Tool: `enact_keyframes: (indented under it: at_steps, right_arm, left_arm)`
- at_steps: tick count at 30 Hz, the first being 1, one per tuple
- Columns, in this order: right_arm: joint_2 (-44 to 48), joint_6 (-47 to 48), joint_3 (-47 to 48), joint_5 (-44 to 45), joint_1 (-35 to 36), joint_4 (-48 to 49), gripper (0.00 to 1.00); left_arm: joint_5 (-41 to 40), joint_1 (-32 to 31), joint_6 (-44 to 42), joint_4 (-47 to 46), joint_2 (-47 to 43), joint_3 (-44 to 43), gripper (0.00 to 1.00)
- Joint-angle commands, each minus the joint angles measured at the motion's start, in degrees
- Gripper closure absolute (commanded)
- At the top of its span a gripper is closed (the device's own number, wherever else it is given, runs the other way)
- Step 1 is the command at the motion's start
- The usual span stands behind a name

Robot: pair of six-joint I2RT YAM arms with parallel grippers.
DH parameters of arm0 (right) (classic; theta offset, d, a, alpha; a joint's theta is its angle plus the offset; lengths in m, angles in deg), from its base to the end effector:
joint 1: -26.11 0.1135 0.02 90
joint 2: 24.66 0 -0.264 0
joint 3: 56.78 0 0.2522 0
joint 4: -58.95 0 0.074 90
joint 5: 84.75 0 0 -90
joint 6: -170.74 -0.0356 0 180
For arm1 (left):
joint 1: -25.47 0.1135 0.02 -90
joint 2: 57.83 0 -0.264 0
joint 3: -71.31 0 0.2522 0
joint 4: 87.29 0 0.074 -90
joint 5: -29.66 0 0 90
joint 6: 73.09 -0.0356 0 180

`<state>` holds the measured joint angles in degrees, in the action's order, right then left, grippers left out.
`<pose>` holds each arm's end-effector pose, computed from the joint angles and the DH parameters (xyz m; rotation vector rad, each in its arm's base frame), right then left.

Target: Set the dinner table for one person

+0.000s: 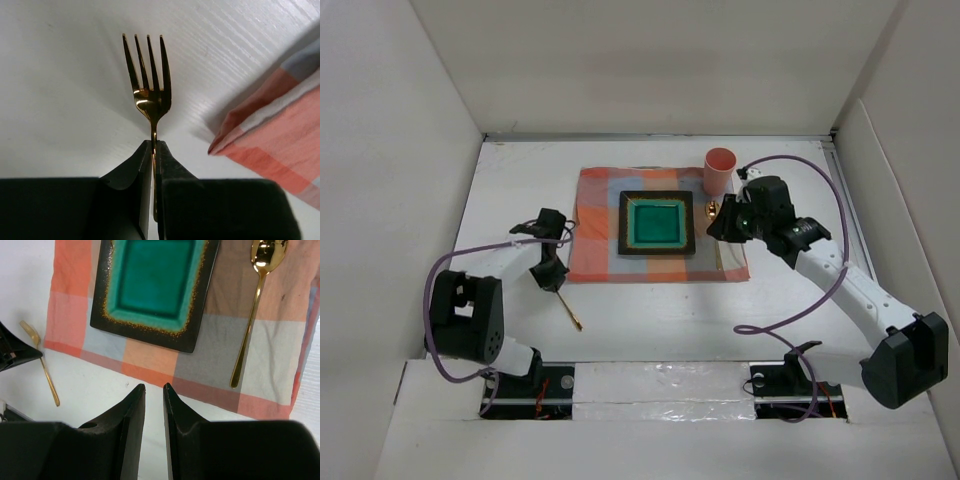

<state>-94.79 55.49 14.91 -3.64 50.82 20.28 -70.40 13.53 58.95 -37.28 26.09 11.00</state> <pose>0.2425 0.1176 0.3028 -0.0776 2.2872 0.6415 0.2497 -0.0464 0.1704 -0.7635 2.7024 0.0368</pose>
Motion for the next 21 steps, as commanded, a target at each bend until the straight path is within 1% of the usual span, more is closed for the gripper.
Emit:
enact_keyframes:
  at_steps: [1, 2, 4, 6, 7, 8, 10, 11, 12, 13, 14, 15, 16, 17, 18, 20, 21]
  right_arm:
    - [1.75, 0.38, 1.75, -0.69, -0.54, 2.14, 0.73]
    - [1.66, 0.30, 1.83, -0.70, -0.54, 1.79, 0.73]
    - [1.75, 0.38, 2.01, -0.70, -0.54, 1.35, 0.73]
    - [1.66, 0.21, 2.27, -0.26, -0.54, 0.65, 0.73]
    - [1.66, 0.21, 2.19, 0.01, -1.06, 0.47, 0.73]
    - [1.57, 0.12, 2.27, 0.09, -1.07, 0.56, 0.73]
    - [1.40, 0.03, 2.19, -0.08, -1.68, 0.47, 0.73]
    - [1.31, -0.06, 2.36, -0.08, -1.68, 0.04, 0.74]
    - [1.14, -0.14, 2.62, 0.09, -2.29, -0.23, 0.80]
    - [1.13, -0.14, 2.62, 0.10, -2.30, -0.23, 0.87]
    - [1.13, -0.14, 2.62, 0.10, -2.91, -0.14, 0.95]
    - [1.05, -0.23, 2.54, 0.36, -2.91, 0.03, 1.00]
    - [0.96, -0.32, 2.45, 0.62, -3.61, 0.03, 1.00]
    - [0.61, -0.23, 2.45, 0.80, -3.62, -0.05, 1.00]
    - [0.08, -0.32, 2.88, 1.32, -4.22, -0.40, 1.00]
    - [-0.53, -0.15, 3.85, 1.50, -5.72, -2.67, 1.00]
    - [-0.71, 0.03, 4.55, 1.68, -5.72, -3.21, 1.00]
  left_arm:
    - [-2.06, -0.18, -3.27, 5.05, -6.30, -3.89, 1.00]
    - [-0.93, -0.18, -4.76, 6.02, -7.70, -6.60, 1.00]
    - [-1.88, -0.71, -7.84, 7.77, -8.68, -9.69, 1.00]
    - [-3.29, -0.71, -10.48, 9.01, -8.25, -14.78, 1.00]
    - [-5.03, -0.71, -12.66, 10.15, -7.55, -16.98, 1.00]
    - [-5.75, -0.71, -13.82, 10.59, -5.54, -21.35, 1.00]
    - [-6.19, -0.71, -16.01, 10.77, -3.07, -25.50, 1.00]
    - [-6.28, -1.23, -16.64, 10.16, -0.89, -29.35, 1.00]
    - [-4.72, -1.24, -18.64, 8.33, 1.31, -32.61, 1.00]
    - [-4.70, -1.24, -18.66, 8.31, 1.33, -32.64, 1.00]
    - [-4.96, -2.37, -19.27, 7.79, 3.60, -35.60, 1.00]
    - [-6.97, -4.12, -19.97, 7.17, 5.10, -37.11, 1.00]
    - [-11.95, -8.58, -20.85, 7.86, 9.03, -39.04, 1.00]
    - [-13.91, -10.45, -21.21, 8.48, 11.24, -43.06, 1.00]
    - [-15.50, -11.77, -21.21, 9.10, 13.70, -45.10, 1.00]
    - [-14.03, -12.49, -21.04, 9.98, 18.71, -48.62, 1.00]
    - [-12.45, -12.49, -21.38, 9.20, 19.52, -48.64, 1.00]
